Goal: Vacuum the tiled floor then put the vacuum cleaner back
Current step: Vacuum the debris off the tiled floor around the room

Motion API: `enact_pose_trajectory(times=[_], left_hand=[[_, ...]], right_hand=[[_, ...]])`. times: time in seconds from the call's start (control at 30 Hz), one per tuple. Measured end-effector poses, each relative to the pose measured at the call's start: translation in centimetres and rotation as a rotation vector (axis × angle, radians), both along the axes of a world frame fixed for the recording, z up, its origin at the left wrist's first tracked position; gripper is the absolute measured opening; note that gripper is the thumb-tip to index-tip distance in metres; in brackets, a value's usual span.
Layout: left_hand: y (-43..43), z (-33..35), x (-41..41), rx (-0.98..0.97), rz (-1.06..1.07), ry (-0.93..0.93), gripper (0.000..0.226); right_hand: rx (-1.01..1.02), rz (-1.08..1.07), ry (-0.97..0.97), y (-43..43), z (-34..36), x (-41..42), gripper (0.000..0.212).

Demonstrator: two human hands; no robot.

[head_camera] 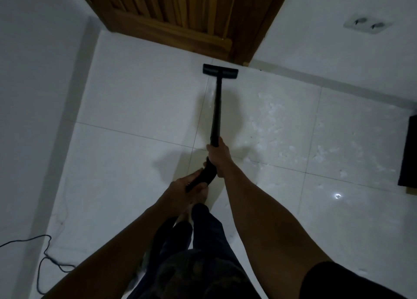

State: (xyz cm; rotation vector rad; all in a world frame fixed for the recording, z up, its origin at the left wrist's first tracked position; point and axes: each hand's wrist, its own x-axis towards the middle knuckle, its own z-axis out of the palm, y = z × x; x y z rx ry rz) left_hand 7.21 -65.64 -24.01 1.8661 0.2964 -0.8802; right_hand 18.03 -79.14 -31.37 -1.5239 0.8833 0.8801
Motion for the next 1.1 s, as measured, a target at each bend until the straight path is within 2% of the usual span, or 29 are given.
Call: enact_pose_trajectory(times=[0.17, 0.3, 0.4, 0.53, 0.8, 0.9, 1.03, 1.1], left_hand=[[0.3, -0.6, 2.5, 0.048, 0.020, -0.004, 0.053], [0.9, -0.7, 3.6, 0.010, 0.083, 0.000, 0.053], [1.1, -0.4, 3.7, -0.011, 0.117, -0.022, 0.045], [0.9, -0.2, 2.9, 0.043, 0.142, -0.030, 0.047], [0.8, 1.1, -3.0, 0.135, 0.070, 0.023, 0.056], [0.8, 2.0, -5.6, 0.078, 0.038, 0.022, 0.060], [1.2, 2.7, -9.8, 0.028, -0.008, 0.016, 0.071], [1.6, 3.4, -13.3, 0.049, -0.019, -0.048, 0.065]], right_hand=[[0.028, -0.023, 0.012, 0.8, -0.3, 3.0, 0.057], [0.050, -0.066, 0.028, 1.3, 0.0, 4.6, 0.054], [0.079, -0.085, 0.036, 1.4, 0.3, 4.9, 0.049], [0.121, -0.128, 0.021, 1.9, 0.3, 4.0, 0.050], [0.153, -0.254, -0.037, 2.7, 1.2, -2.7, 0.059], [0.154, -0.265, -0.094, 3.1, 2.3, -5.7, 0.054], [0.167, -0.298, -0.125, 3.5, 4.1, -10.6, 0.058], [0.161, -0.317, -0.152, 3.8, 4.9, -13.8, 0.060]])
